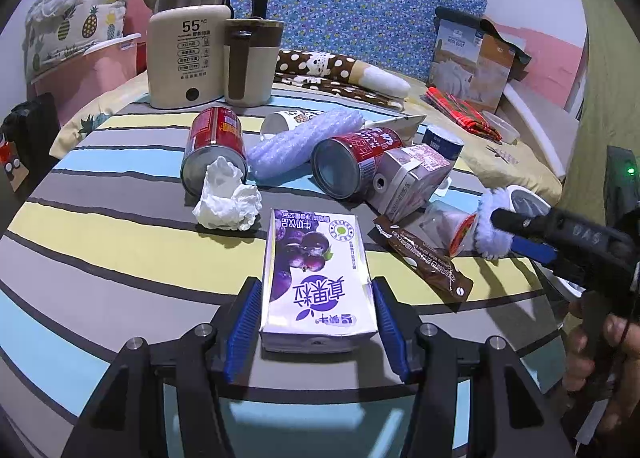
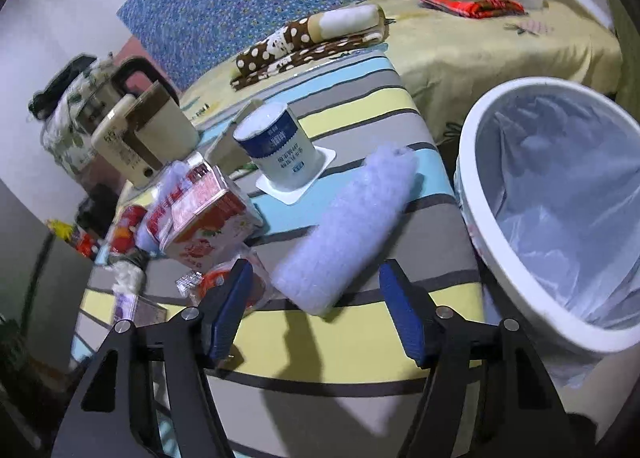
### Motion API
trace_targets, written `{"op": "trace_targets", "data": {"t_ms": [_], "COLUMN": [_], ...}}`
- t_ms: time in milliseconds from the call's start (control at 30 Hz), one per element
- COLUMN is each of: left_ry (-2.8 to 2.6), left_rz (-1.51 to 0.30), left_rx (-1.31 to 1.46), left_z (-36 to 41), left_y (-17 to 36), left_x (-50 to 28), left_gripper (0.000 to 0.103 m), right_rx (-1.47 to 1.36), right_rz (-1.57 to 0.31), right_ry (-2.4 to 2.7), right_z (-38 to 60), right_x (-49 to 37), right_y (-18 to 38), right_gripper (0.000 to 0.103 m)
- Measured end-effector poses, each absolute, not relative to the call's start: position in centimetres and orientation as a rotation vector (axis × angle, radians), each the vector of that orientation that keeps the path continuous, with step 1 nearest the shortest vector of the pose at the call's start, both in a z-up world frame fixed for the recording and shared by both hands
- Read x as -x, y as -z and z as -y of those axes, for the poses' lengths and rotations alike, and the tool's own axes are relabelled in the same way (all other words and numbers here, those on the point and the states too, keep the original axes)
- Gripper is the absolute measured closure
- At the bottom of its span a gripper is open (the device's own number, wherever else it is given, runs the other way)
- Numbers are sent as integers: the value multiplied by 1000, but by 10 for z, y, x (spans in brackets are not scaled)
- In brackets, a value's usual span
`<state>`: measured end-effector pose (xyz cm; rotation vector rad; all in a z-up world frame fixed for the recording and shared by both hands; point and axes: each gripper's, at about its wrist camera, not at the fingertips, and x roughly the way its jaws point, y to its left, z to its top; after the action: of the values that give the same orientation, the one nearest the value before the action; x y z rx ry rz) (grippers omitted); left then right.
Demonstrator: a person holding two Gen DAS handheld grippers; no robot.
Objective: Collect trash
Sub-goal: 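Carry the carton and foam net to the white bin and release both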
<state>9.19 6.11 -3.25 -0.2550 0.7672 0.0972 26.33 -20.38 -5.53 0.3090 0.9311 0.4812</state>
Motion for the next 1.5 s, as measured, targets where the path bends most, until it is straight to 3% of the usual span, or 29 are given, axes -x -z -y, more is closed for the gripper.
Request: {"op": "trace_targets", "data": {"t_ms": [200, 267, 300, 567, 1133, 1500], "left_ry": [-99, -100, -99, -90, -14, 174], "left_rz": [-770, -770, -770, -758, -715, -690], "left_rx": [248, 244, 244, 246, 180, 112], "left_z": [-58, -57, -57, -54, -10, 59], "left_y": [33, 33, 33, 32, 4, -14], "left_x": [-93, -93, -93, -89, -81, -118], "left_gripper": [47, 47, 47, 48, 49, 49], "right_rx": [-296, -285, -290, -229, -241, -286], "right_rz": [-923, -947, -960, -900, -860, -825], "right_ry": [-443, -424, -425, -464, -525, -442], "right_z": [199, 197, 198, 203, 233, 281], "right_x": [-269, -276, -279, -263, -233, -229], "right_y": [54, 62, 66, 54, 45, 40], "right_gripper": [37, 59, 64, 89, 90, 90]}}
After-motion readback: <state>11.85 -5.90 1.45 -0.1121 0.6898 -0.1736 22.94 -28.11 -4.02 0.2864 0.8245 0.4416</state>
